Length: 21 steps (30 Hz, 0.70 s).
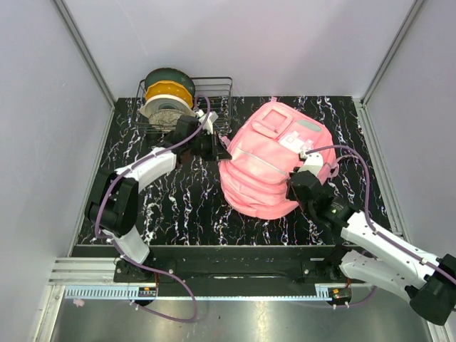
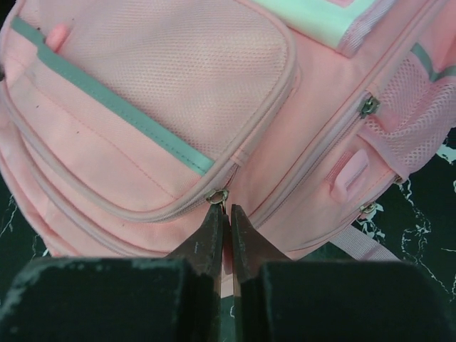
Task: Pack the student bag
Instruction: Zip the student bag at the center of the board.
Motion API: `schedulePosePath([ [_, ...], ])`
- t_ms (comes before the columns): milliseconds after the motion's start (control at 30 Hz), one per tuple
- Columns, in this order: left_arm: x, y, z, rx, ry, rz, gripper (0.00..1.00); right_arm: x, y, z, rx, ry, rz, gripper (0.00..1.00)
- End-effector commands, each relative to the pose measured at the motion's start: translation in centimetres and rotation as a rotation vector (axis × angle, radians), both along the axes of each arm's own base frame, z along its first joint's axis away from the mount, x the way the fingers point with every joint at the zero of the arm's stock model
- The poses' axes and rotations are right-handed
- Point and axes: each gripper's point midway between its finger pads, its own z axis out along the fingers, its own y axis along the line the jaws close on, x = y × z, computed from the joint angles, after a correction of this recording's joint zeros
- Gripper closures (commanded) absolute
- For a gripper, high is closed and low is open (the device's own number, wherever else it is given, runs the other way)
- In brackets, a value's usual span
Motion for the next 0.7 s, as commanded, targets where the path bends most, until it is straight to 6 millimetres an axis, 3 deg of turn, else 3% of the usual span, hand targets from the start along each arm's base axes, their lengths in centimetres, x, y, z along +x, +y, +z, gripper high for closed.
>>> schedulePosePath([
  [0, 0.1, 2.1, 1.4, 0.044, -0.051, -0.024, 1.00, 1.1, -4.1, 0.0, -0.082, -0.025, -0.188, 1.00],
  [167, -0.6, 2.1, 0.9, 0.047, -0.041, -0.058, 1.00, 1.8, -5.1, -0.5, -0.046, -0.010, -0.238, 1.00],
  [267, -1.1, 2.0, 0.7, 0.039, -0.029, -0.068, 1.00, 2.6, -4.5, -0.6, -0.014, -0.008, -0.203, 1.00],
  [300, -0.9, 1.8, 1.2, 0.024, -0.051, -0.070, 0.96, 2.6, -3.5, -0.5, 0.006, -0.006, -0.155, 1.00],
  [333, -1.3, 1.7, 1.7, 0.003, -0.066, -0.075, 0.84, 2.9, -2.9, 0.1, 0.022, -0.027, -0.125, 1.00],
  [367, -1.3, 1.6, 2.4, -0.027, -0.055, -0.052, 0.44, 2.9, -2.5, 0.3, 0.036, -0.034, -0.101, 1.00],
  [467, -1.6, 0.3, 5.3, -0.166, -0.058, -0.035, 0.11, 2.6, -0.1, 0.9, 0.100, -0.059, 0.031, 1.00],
  [500, -1.6, -0.7, 6.8, -0.219, -0.097, -0.050, 0.10, 2.5, 0.1, 1.0, 0.112, -0.063, 0.045, 1.00],
  [667, -1.9, -2.6, 6.6, -0.265, -0.039, -0.017, 0.05, 2.3, 0.8, 1.3, 0.118, -0.058, 0.091, 1.00],
])
